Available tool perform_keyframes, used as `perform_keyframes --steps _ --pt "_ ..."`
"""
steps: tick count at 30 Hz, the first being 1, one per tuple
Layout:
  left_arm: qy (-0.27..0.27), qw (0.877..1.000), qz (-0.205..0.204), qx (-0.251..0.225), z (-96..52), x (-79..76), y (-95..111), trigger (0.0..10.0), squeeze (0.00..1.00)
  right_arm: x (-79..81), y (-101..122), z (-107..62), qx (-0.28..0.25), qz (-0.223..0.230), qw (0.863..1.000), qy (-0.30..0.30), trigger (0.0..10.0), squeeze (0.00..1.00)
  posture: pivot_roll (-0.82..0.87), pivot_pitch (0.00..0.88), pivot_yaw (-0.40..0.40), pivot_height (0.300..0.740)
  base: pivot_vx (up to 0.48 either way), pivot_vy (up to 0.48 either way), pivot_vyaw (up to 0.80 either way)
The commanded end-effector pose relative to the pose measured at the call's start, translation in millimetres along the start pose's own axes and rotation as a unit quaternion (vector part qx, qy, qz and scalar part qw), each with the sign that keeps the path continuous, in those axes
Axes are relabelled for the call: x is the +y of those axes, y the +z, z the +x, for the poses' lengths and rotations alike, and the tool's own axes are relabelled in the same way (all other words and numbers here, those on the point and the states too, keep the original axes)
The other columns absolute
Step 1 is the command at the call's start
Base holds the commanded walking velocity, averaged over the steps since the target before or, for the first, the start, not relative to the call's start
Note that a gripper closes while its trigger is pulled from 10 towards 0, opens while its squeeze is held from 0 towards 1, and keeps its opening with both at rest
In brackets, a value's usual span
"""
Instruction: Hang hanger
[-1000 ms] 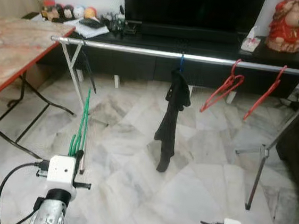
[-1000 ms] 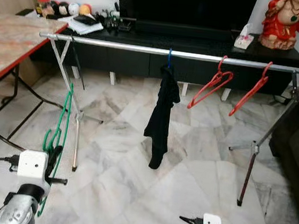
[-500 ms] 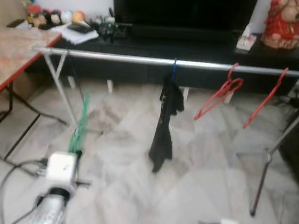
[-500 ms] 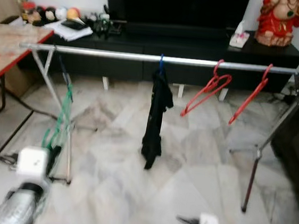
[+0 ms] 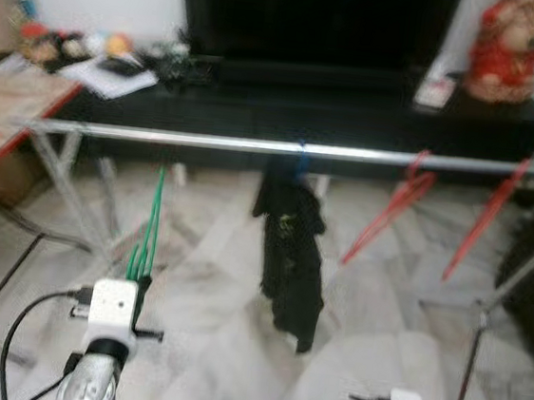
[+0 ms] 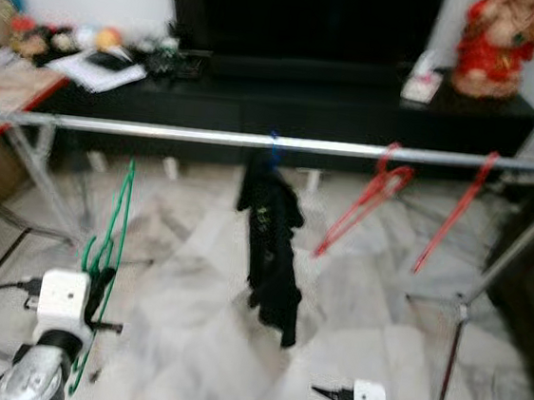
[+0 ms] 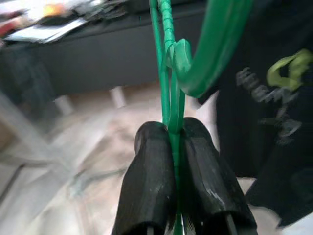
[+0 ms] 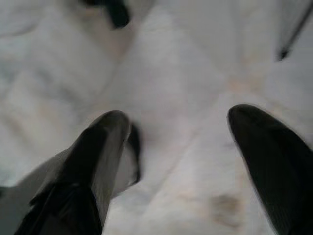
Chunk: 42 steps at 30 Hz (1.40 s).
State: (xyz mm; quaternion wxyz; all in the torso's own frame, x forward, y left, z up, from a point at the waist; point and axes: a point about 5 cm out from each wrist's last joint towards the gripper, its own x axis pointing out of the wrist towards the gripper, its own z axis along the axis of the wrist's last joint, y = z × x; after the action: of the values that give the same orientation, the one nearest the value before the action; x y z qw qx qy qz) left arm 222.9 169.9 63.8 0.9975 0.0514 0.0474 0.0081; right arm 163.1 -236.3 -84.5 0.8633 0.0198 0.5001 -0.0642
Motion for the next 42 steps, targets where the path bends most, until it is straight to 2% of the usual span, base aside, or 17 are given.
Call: perform_keyframes --steps 1,9,11,13,16,21,25,27,31,38,42 --pt "0.014 1.0 0.006 0.001 -1.3 10.1 -2 10.0 0.0 8.8 6 1.8 -0.007 -0.01 1.0 0.013 10.0 0.0 -0.04 0.0 0.027 0.74 0.48 0.0 0.0" --pt "0.015 1.0 0.006 0.001 -0.8 10.2 -3 10.0 0.0 9.1 6 1.8 -0.006 -0.01 1.0 0.014 10.0 0.0 -0.04 0.0 0.028 0.74 0.48 0.0 0.0" --pt "0.014 1.0 0.006 0.013 -1.6 9.7 -7 10.0 0.0 9.6 6 1.9 -0.005 -0.006 1.0 0.016 10.0 0.0 -0.04 0.0 0.028 0.74 0.394 0.0 0.0" --pt "0.031 0.998 0.008 0.048 -10.1 17.3 -16 10.0 0.0 10.0 5 1.8 -0.002 -0.011 1.0 0.02 10.0 0.0 -0.04 0.0 0.029 0.74 0.0 0.0 0.0" --pt "0.046 0.996 0.002 0.07 -18.2 25.0 -22 10.0 0.0 10.1 5 1.8 -0.001 -0.016 1.0 0.022 10.0 0.0 -0.04 0.0 0.026 0.74 0.0 0.0 0.0" --pt "0.067 0.995 -0.004 0.08 -25.5 36.4 -28 10.0 0.0 10.3 5 1.8 -0.001 -0.019 1.0 0.023 10.0 0.0 -0.03 0.0 0.022 0.74 0.0 0.0 0.0" --pt "0.07 0.996 -0.016 0.06 -21.5 36.9 -21 10.0 0.0 9.9 6 1.8 -0.001 -0.021 0.999 0.024 10.0 0.0 -0.03 0.0 0.018 0.74 0.0 0.0 0.0" --pt "0.05 0.998 -0.024 0.04 -17.3 33.1 -13 10.0 0.0 9.5 6 1.8 -0.002 -0.023 0.999 0.023 10.0 0.0 -0.03 0.0 0.018 0.74 0.0 0.0 0.0" --pt "0.009 1.0 -0.006 0.029 -14.4 29.7 -9 10.0 0.0 9.6 7 1.8 -0.002 -0.024 0.999 0.024 10.0 0.0 -0.04 0.0 0.019 0.74 0.0 0.0 0.0" --pt "0.006 0.999 0.012 0.031 -5.7 40.7 -7 10.0 0.0 9.7 7 1.9 -0.002 -0.029 0.999 0.025 10.0 0.0 -0.04 0.0 0.016 0.74 0.0 0.0 0.0" --pt "0.014 0.999 0.014 0.037 6.8 47.1 -6 10.0 0.0 9.2 9 1.9 -0.003 -0.033 0.999 0.026 10.0 0.0 -0.05 0.0 0.013 0.74 0.0 0.0 0.0"
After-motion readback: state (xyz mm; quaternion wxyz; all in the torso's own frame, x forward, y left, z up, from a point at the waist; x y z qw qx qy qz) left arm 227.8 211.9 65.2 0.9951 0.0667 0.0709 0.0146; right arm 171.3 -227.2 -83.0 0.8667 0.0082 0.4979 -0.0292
